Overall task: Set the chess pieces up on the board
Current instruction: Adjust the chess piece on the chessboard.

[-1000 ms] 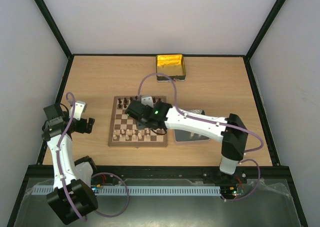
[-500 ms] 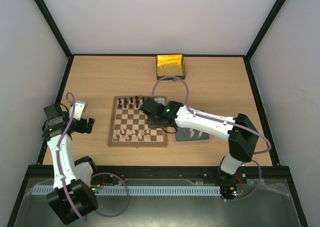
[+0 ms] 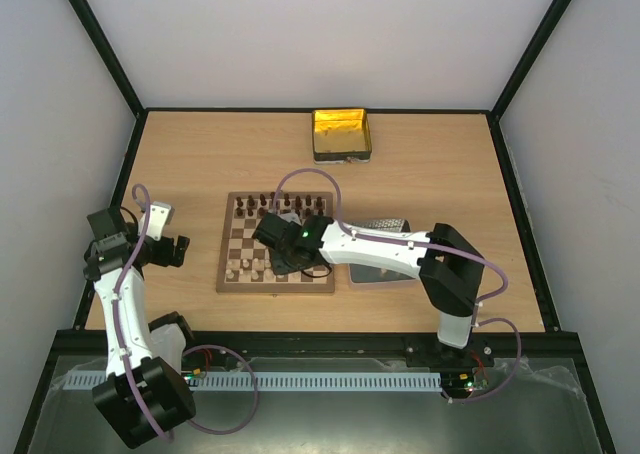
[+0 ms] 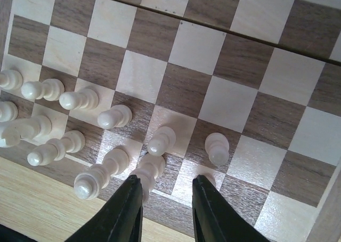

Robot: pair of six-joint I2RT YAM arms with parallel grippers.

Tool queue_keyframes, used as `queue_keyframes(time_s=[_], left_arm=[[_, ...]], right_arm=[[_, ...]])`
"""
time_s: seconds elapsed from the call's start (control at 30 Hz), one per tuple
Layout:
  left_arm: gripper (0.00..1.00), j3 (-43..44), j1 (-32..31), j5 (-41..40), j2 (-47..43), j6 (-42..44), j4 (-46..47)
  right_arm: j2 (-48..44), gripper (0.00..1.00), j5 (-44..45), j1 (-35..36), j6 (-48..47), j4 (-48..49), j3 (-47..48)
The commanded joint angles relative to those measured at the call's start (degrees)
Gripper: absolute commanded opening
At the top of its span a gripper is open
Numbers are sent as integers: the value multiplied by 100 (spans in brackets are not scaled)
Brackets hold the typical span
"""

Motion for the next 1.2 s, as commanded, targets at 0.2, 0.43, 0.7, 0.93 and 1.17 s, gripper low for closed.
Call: queue_keyframes(time_s=[0.2, 0.43, 0.7, 0.93, 1.17], left_arm=[[99, -52, -19, 95, 36, 39, -42], [99, -57, -19, 86, 21, 36, -41], [99, -54, -18, 86, 24, 33, -30], [99, -56, -19, 86, 21, 35, -29], [99, -57, -19, 81, 18, 34, -30]], right_arm=[[190, 25, -60, 67, -114, 51, 357], [346, 25, -223, 99, -139, 129, 374], [435, 24, -275, 146, -139, 154, 327], [406, 22, -291, 164, -112, 179, 210], [420, 22, -284, 171, -115, 177, 169]])
